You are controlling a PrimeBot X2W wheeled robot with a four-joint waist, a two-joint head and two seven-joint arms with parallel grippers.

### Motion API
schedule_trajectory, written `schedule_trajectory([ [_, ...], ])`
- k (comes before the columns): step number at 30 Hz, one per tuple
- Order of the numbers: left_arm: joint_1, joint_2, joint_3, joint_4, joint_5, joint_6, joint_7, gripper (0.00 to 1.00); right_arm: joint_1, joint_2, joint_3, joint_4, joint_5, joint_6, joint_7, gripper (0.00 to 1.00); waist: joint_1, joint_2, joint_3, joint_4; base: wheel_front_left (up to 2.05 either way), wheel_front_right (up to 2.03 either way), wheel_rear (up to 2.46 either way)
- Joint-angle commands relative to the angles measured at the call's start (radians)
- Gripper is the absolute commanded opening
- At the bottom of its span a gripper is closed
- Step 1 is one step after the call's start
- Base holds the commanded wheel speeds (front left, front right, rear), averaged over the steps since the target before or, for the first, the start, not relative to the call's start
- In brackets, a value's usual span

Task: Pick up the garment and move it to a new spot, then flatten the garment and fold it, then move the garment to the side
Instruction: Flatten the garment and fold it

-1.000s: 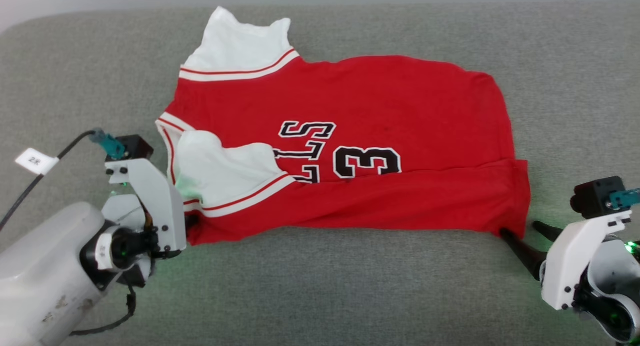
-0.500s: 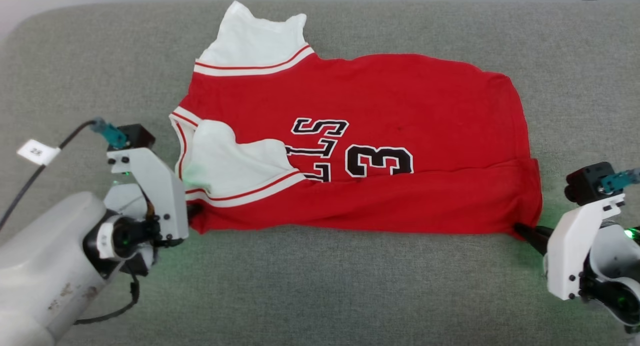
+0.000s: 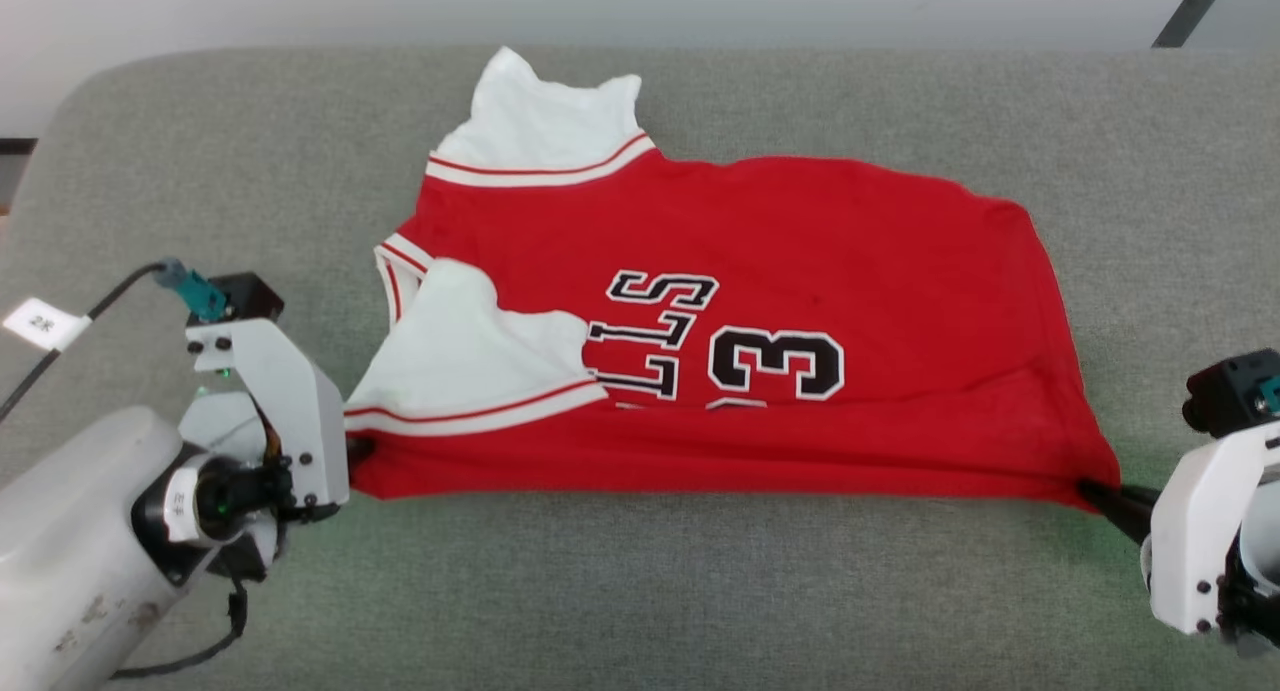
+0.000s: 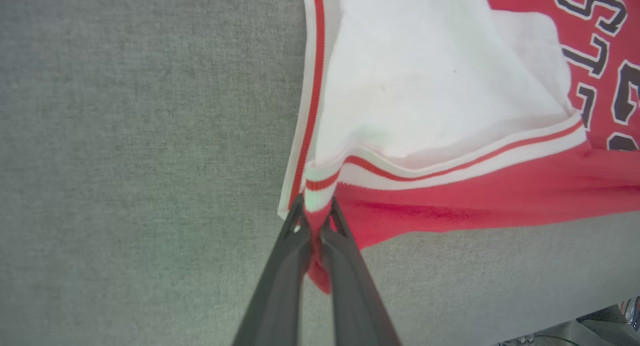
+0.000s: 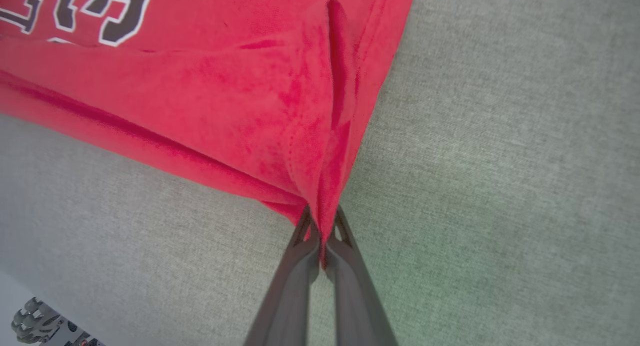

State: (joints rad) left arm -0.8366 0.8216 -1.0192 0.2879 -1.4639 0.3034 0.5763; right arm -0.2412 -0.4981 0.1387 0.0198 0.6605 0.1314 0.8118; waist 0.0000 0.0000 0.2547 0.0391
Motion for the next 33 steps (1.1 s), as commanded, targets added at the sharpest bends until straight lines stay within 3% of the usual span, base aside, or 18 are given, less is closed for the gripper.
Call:
schedule_trajectory([
  [1, 0.015, 0.02, -0.001, -0.004, -0.007, 0.018, 0.006, 0.0, 0.021, -0.017, -0.008, -0.005, 0.003, -0.002, 0.011, 0.0, 0.0, 0.0, -0.01, 0.005, 0.0, 0.0, 0.0],
  [14, 0.094, 0.111, -0.033, -0.217, -0.021, 0.142, 0.066, 0.0, 0.173, -0.07, -0.049, -0.138, 0.042, -0.002, 0.131, 0.0, 0.0, 0.0, -0.049, 0.037, 0.0, 0.0, 0.0],
  [20, 0.142, 0.143, -0.055, -0.315, -0.02, 0.192, 0.068, 0.0, 0.227, -0.052, -0.073, -0.178, 0.036, -0.002, 0.162, 0.0, 0.0, 0.0, -0.051, 0.04, 0.0, 0.0, 0.0],
  [25, 0.174, 0.137, -0.062, -0.34, -0.023, 0.204, 0.05, 0.0, 0.233, -0.026, -0.067, -0.184, 0.024, -0.002, 0.154, 0.0, 0.0, 0.0, -0.047, 0.034, 0.0, 0.0, 0.0],
  [26, 0.176, 0.135, -0.062, -0.339, -0.024, 0.204, 0.046, 0.0, 0.228, -0.021, -0.064, -0.186, 0.023, -0.002, 0.148, 0.24, 0.0, 0.0, -0.046, 0.032, 0.0, 0.0, 0.0],
  [27, 0.177, 0.135, -0.063, -0.339, -0.02, 0.201, 0.044, 0.05, 0.222, -0.018, -0.06, -0.187, 0.02, -0.002, 0.145, 0.35, 0.0, 0.0, -0.045, 0.03, 0.0, 0.0, 0.0],
  [28, 0.177, 0.135, -0.065, -0.339, -0.013, 0.199, 0.041, 0.2, 0.217, -0.017, -0.055, -0.19, 0.02, -0.002, 0.143, 0.42, 0.0, 0.0, -0.044, 0.028, 0.0, 0.0, 0.0],
  [29, 0.174, 0.135, -0.066, -0.339, -0.01, 0.196, 0.041, 0.35, 0.214, -0.016, -0.052, -0.191, 0.021, -0.002, 0.141, 0.65, 0.0, 0.0, -0.044, 0.027, 0.0, 0.0, 0.0],
  [30, 0.169, 0.135, -0.065, -0.34, -0.006, 0.194, 0.038, 0.5, 0.212, -0.015, -0.051, -0.192, 0.021, -0.001, 0.14, 1.0, 0.0, 0.0, -0.044, 0.025, 0.0, 0.0, 0.0],
  [31, 0.163, 0.137, -0.064, -0.342, 0.001, 0.191, 0.037, 0.72, 0.212, -0.015, -0.049, -0.193, 0.021, -0.001, 0.138, 1.0, 0.0, 0.0, -0.045, 0.023, 0.0, 0.0, 0.0],
  [33, 0.16, 0.141, -0.065, -0.345, 0.004, 0.189, 0.038, 0.93, 0.214, -0.011, -0.055, -0.195, 0.019, -0.001, 0.132, 1.0, 0.0, 0.0, -0.048, 0.02, 0.0, 0.0, 0.0],
])
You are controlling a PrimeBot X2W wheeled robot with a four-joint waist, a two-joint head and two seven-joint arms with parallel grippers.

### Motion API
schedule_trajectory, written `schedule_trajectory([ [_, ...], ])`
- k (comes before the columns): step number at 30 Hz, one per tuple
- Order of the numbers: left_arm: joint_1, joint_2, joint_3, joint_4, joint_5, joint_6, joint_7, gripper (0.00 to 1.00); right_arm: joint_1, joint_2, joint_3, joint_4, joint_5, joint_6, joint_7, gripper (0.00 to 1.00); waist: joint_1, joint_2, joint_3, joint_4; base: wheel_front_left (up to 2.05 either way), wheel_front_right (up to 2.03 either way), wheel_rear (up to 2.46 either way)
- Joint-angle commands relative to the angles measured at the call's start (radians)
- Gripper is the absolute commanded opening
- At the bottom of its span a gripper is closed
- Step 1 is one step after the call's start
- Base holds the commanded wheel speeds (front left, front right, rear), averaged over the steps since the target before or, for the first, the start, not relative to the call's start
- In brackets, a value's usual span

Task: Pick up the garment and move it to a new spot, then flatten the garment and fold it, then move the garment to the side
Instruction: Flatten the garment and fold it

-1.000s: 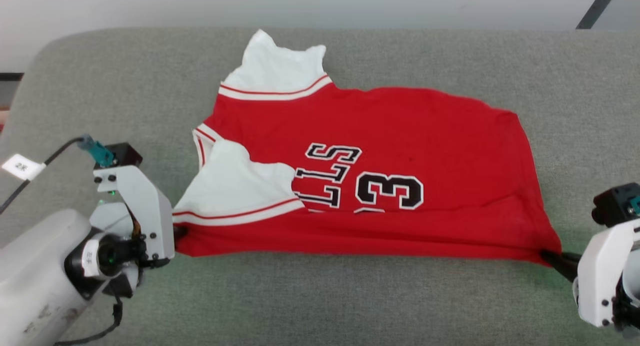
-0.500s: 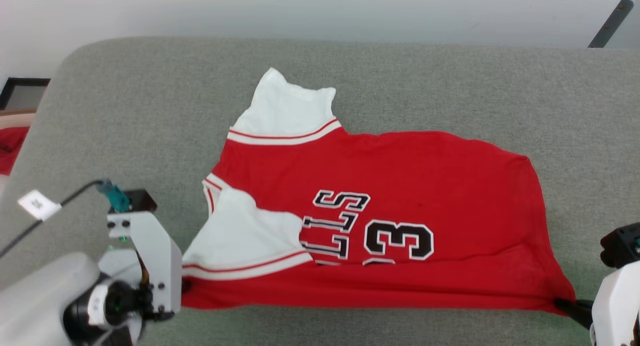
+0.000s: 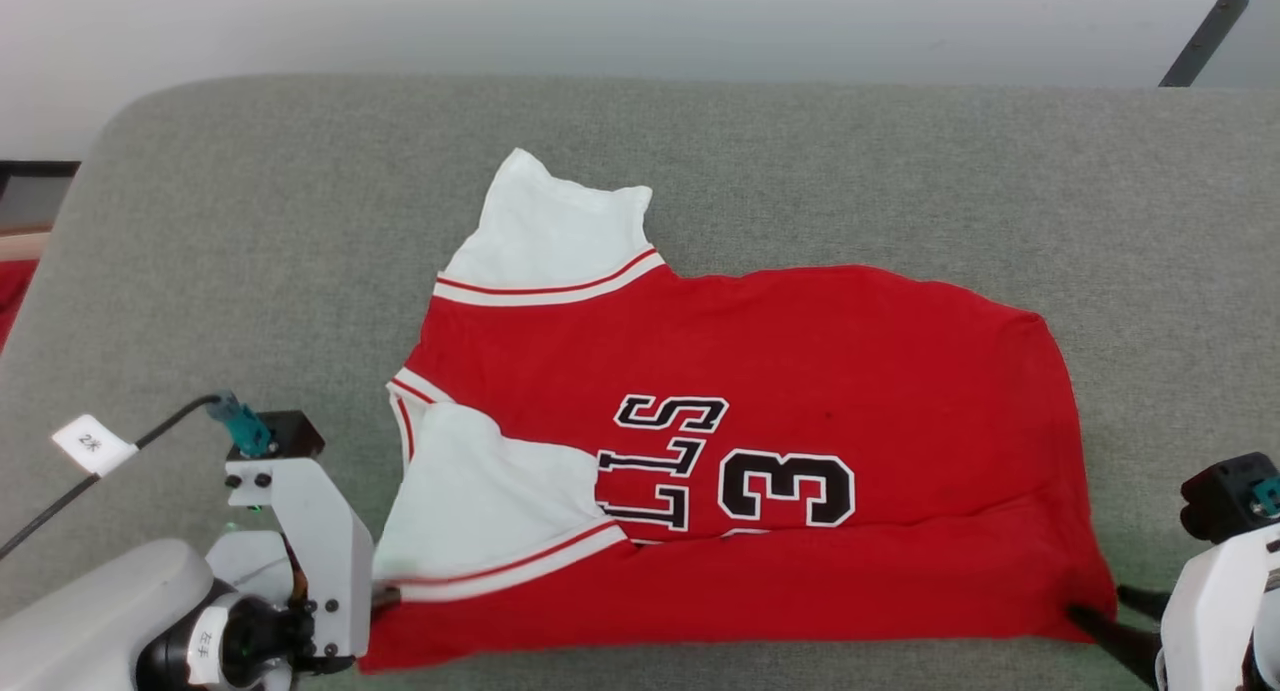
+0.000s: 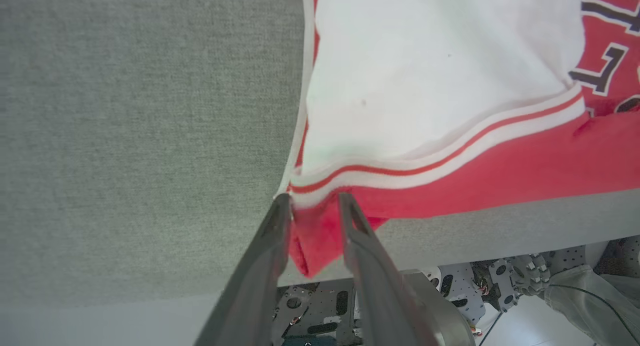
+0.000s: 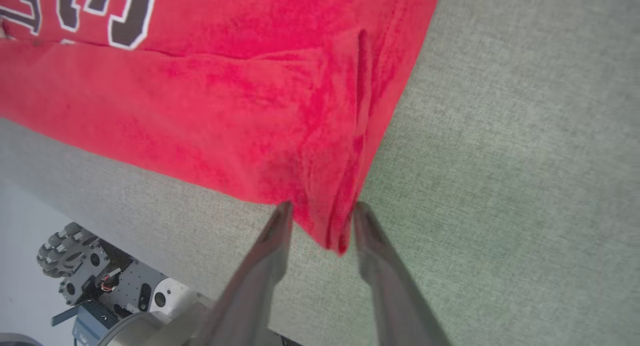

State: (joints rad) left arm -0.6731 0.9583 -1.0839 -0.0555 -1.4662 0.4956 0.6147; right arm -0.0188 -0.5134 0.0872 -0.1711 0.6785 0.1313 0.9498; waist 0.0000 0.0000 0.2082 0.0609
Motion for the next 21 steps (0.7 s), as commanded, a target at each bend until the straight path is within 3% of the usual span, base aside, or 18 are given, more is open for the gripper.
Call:
schedule_trajectory([
  [1, -0.005, 0.006, 0.001, -0.005, 0.009, -0.004, -0.001, 1.0, -0.007, 0.006, -0.008, -0.006, -0.001, -0.001, -0.009, 1.0, 0.0, 0.0, -0.004, -0.004, 0.0, 0.0, 0.0],
  [13, -0.031, 0.044, 0.044, -0.045, 0.036, -0.005, -0.059, 1.0, 0.007, 0.041, -0.05, -0.078, -0.038, -0.001, -0.105, 1.0, 0.0, 0.0, -0.036, -0.032, 0.0, 0.0, 0.0],
  [21, -0.131, 0.025, 0.081, -0.008, 0.15, -0.076, -0.165, 1.0, -0.039, 0.061, -0.027, -0.135, -0.114, -0.001, -0.356, 1.0, 0.0, 0.0, -0.024, -0.068, 0.0, 0.0, 0.0],
])
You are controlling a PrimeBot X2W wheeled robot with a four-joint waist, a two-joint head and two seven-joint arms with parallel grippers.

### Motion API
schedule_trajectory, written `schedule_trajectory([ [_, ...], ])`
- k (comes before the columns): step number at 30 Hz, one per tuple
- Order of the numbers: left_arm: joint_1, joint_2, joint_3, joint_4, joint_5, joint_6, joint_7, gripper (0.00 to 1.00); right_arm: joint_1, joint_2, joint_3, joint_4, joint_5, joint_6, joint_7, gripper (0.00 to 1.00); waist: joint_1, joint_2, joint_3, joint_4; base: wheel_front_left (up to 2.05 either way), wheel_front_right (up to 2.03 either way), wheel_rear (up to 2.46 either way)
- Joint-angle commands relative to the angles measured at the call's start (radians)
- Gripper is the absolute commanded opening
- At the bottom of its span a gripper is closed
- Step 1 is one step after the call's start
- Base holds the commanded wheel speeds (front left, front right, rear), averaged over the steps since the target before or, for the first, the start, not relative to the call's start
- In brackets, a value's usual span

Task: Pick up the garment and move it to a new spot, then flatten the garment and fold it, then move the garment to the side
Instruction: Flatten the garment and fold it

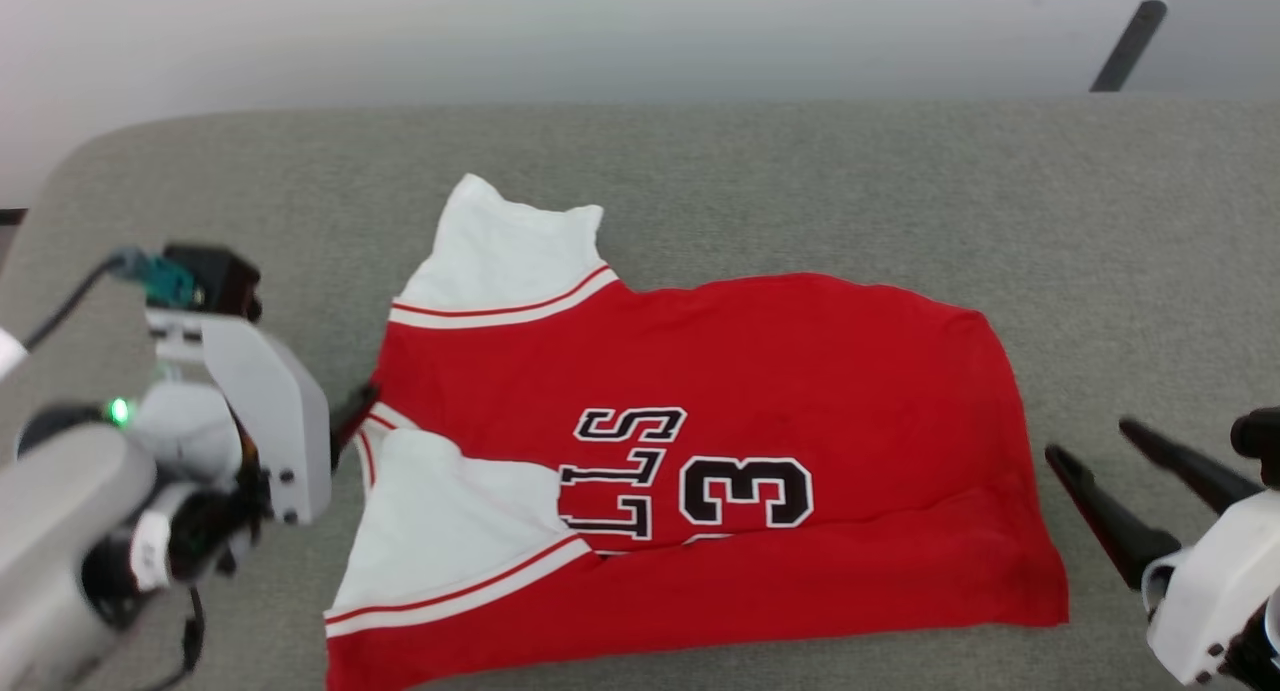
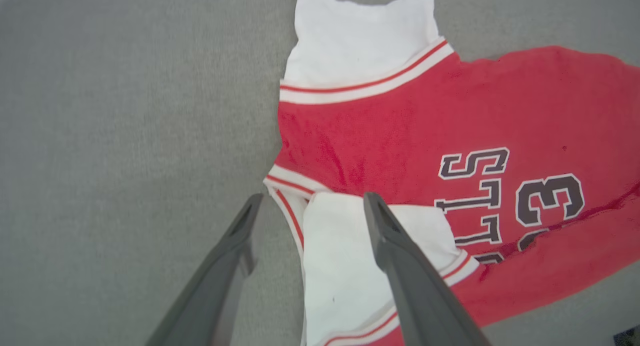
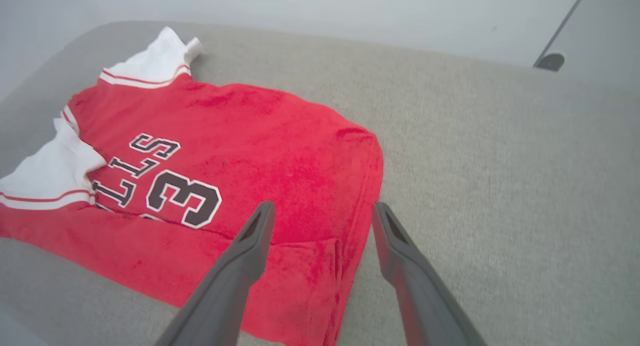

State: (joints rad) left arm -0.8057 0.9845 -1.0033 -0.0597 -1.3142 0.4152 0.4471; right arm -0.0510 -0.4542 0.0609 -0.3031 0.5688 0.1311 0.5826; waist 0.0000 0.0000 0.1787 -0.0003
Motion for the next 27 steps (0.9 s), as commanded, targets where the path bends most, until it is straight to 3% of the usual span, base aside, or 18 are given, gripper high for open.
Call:
schedule_trajectory([
  [1, -0.029, -0.01, 0.007, 0.021, 0.022, -0.017, -0.014, 1.0, -0.021, 0.0, 0.014, -0.01, -0.025, -0.001, -0.053, 1.0, 0.0, 0.0, 0.016, -0.021, 0.0, 0.0, 0.0],
  [7, -0.135, -0.052, 0.02, 0.104, 0.08, -0.081, -0.028, 1.0, -0.075, 0.018, 0.04, -0.002, -0.103, -0.001, -0.262, 1.0, 0.0, 0.0, 0.062, -0.069, 0.0, 0.0, 0.0],
  [12, -0.207, -0.078, 0.025, 0.172, 0.11, -0.118, -0.017, 1.0, -0.106, 0.038, 0.048, 0.01, -0.129, -0.001, -0.367, 1.0, 0.0, 0.0, 0.107, -0.106, 0.0, 0.0, 0.0],
  [27, -0.44, -0.114, 0.009, 0.436, 0.179, -0.226, 0.113, 1.0, -0.157, 0.051, 0.089, 0.028, -0.095, -0.001, -0.498, 1.0, 0.0, 0.0, 0.299, -0.215, 0.0, 0.0, 0.0],
])
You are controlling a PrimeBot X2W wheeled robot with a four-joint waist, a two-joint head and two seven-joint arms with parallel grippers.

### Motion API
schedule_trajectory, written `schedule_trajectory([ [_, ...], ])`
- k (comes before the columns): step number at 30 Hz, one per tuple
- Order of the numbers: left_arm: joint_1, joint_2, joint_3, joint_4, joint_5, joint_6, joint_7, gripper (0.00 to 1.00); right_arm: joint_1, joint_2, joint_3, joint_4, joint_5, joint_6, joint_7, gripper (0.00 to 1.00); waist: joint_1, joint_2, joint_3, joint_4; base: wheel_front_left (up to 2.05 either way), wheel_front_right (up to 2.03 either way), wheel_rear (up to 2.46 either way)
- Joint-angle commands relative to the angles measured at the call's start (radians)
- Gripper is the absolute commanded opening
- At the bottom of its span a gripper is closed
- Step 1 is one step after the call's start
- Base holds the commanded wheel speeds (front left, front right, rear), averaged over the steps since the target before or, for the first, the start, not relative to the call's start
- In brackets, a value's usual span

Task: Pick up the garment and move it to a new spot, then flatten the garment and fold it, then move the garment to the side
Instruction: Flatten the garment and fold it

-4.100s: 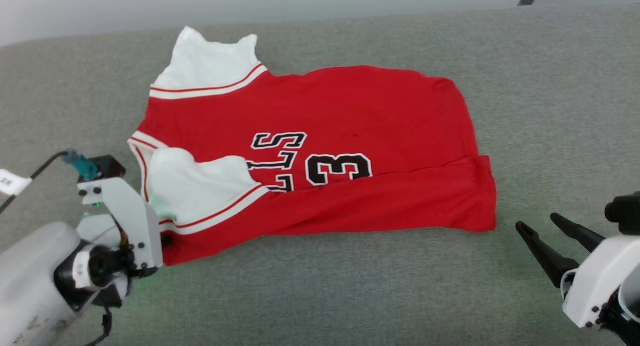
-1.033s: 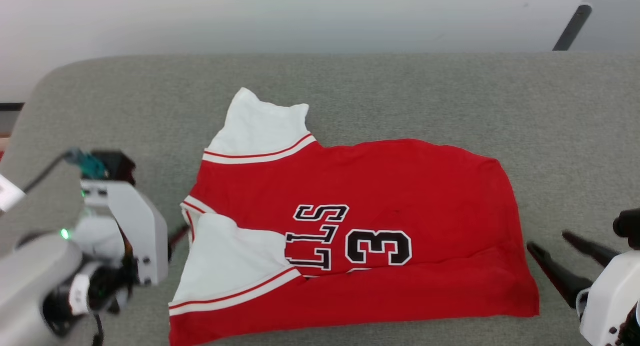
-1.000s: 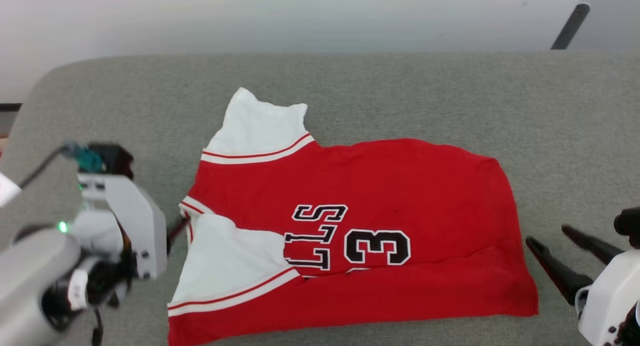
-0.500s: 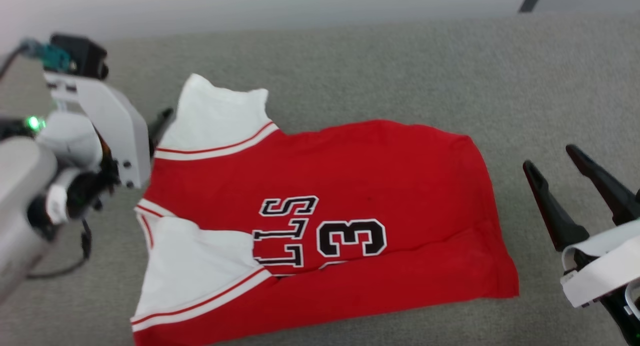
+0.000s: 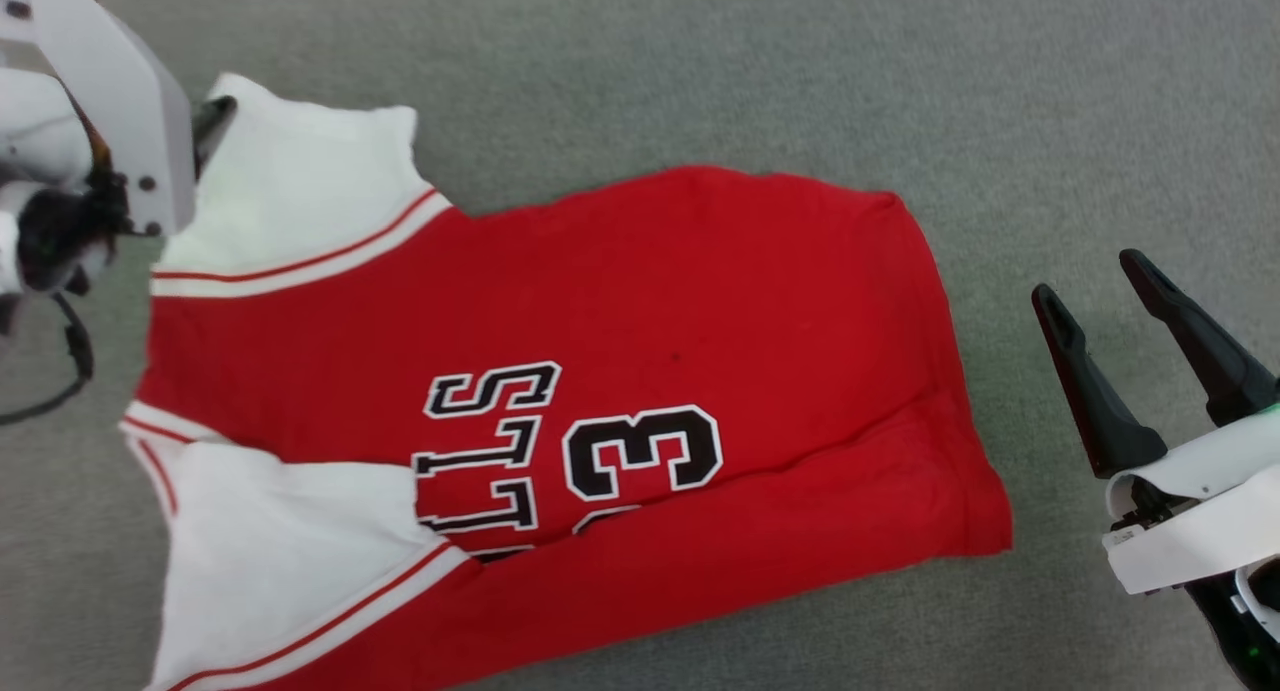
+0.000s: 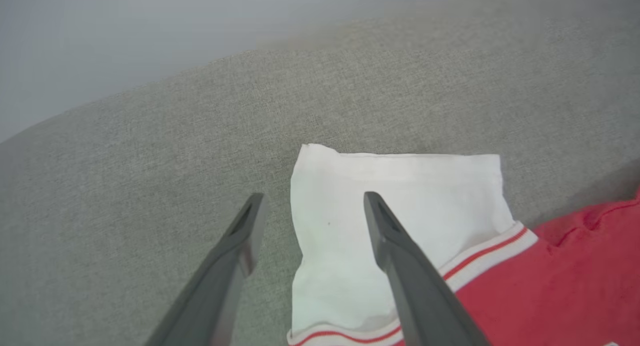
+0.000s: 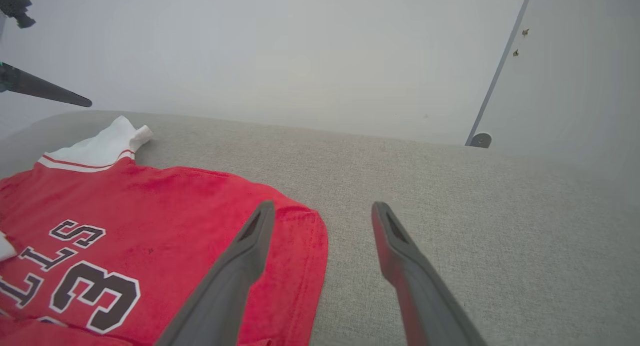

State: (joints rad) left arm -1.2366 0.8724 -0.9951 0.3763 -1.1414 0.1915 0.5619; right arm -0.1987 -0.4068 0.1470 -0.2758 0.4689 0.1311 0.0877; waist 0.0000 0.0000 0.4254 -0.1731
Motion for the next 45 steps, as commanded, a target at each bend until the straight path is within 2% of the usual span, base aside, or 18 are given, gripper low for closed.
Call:
schedule_trajectory([
  [1, -0.02, -0.001, -0.004, 0.015, 0.013, -0.008, 0.009, 1.0, -0.013, 0.004, 0.006, 0.004, 0.005, -0.001, -0.01, 1.0, 0.0, 0.0, 0.06, -0.046, 0.0, 0.0, 0.0],
  [6, -0.06, 0.001, -0.021, 0.084, 0.033, -0.027, 0.054, 1.0, -0.023, 0.003, 0.019, 0.02, 0.018, -0.001, -0.026, 1.0, 0.0, 0.0, 0.087, -0.06, 0.0, 0.0, 0.0],
  [17, -0.083, -0.041, -0.026, 0.21, 0.0, -0.027, 0.126, 1.0, -0.04, -0.01, 0.024, 0.032, 0.044, -0.001, -0.032, 1.0, 0.0, 0.0, 0.109, -0.062, 0.0, 0.0, 0.0],
  [18, -0.081, -0.048, -0.023, 0.219, -0.011, -0.029, 0.135, 0.89, -0.041, -0.011, 0.024, 0.033, 0.047, -0.001, -0.03, 1.0, 0.0, 0.0, 0.11, -0.061, 0.0, 0.0, 0.0],
  [19, -0.079, -0.055, -0.021, 0.225, -0.022, -0.032, 0.142, 0.29, -0.042, -0.012, 0.024, 0.033, 0.048, -0.001, -0.028, 1.0, 0.0, 0.0, 0.111, -0.06, 0.0, 0.0, 0.0],
  [20, -0.077, -0.063, -0.018, 0.231, -0.03, -0.035, 0.148, 0.0, -0.042, -0.012, 0.026, 0.033, 0.049, -0.001, -0.026, 1.0, 0.0, 0.0, 0.111, -0.059, 0.0, 0.0, 0.0],
  [26, -0.077, -0.082, -0.002, 0.245, -0.056, -0.04, 0.148, 0.0, -0.051, -0.014, 0.033, 0.032, 0.076, -0.001, 0.001, 1.0, 0.0, 0.0, 0.109, -0.05, 0.0, 0.0, 0.0],
  [30, -0.079, -0.097, 0.002, 0.246, -0.059, -0.049, 0.133, 0.0, -0.07, -0.03, 0.041, 0.03, 0.108, -0.001, 0.059, 1.0, 0.0, 0.0, 0.102, -0.04, 0.0, 0.0, 0.0],
  [39, -0.081, -0.155, 0.0, 0.267, -0.065, -0.063, 0.105, 0.0, -0.22, -0.099, 0.089, 0.056, 0.16, -0.001, 0.301, 1.0, 0.0, 0.0, 0.098, 0.003, 0.0, 0.0, 0.0],
  [45, -0.108, -0.203, -0.005, 0.294, -0.058, -0.082, 0.097, 0.0, -0.354, -0.119, 0.131, 0.129, 0.185, -0.001, 0.456, 1.0, 0.0, 0.0, 0.109, 0.043, 0.0, 0.0, 0.0],
])
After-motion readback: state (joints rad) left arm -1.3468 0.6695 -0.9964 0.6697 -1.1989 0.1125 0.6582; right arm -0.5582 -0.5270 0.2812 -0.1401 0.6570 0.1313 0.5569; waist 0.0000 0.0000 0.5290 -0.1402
